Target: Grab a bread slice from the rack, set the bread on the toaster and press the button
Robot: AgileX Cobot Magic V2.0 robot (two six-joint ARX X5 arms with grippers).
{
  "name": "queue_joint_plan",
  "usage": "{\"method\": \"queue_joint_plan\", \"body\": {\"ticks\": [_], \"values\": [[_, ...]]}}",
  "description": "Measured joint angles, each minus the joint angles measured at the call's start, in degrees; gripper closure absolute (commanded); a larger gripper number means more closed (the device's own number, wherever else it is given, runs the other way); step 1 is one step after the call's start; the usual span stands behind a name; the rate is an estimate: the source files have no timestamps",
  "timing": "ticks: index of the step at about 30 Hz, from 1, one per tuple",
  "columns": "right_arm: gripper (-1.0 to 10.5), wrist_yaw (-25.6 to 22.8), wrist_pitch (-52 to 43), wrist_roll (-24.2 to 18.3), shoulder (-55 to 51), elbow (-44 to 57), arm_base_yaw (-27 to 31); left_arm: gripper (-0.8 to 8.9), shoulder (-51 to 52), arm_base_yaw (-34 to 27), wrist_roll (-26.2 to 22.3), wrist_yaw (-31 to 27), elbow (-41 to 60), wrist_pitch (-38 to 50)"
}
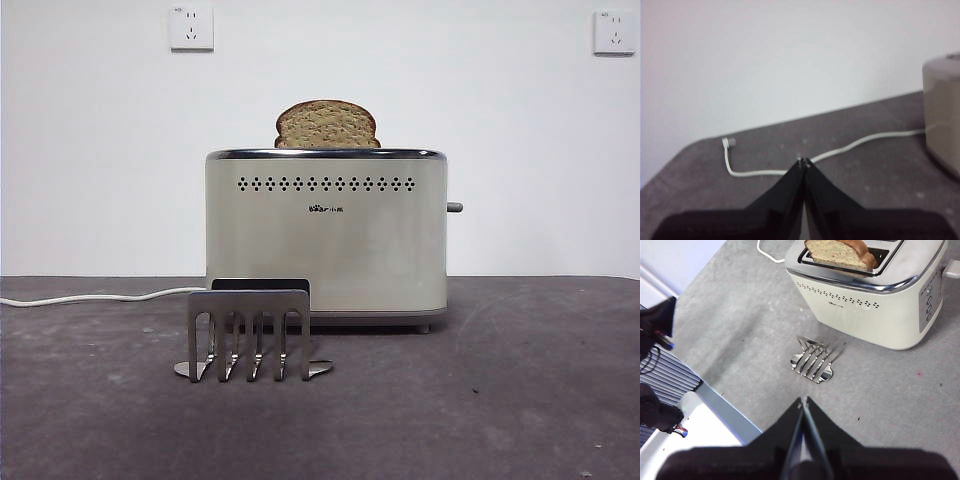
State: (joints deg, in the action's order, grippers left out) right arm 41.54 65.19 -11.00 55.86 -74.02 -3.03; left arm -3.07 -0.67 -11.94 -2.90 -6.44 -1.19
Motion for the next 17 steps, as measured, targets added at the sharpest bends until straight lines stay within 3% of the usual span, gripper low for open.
{"method": "queue_joint_plan", "body": {"ticks": [8,17], "values": [[9.5,0.00,0.00,0.00,0.00,0.00,0.00,8.16,2.71,0.00,0.48,0.02,5.42,-0.15],[9.5,0.02,0.00,0.00,0.00,0.00,0.00,8.16,2.80,-0.02,2.62,0.26,5.42,-8.26]]}}
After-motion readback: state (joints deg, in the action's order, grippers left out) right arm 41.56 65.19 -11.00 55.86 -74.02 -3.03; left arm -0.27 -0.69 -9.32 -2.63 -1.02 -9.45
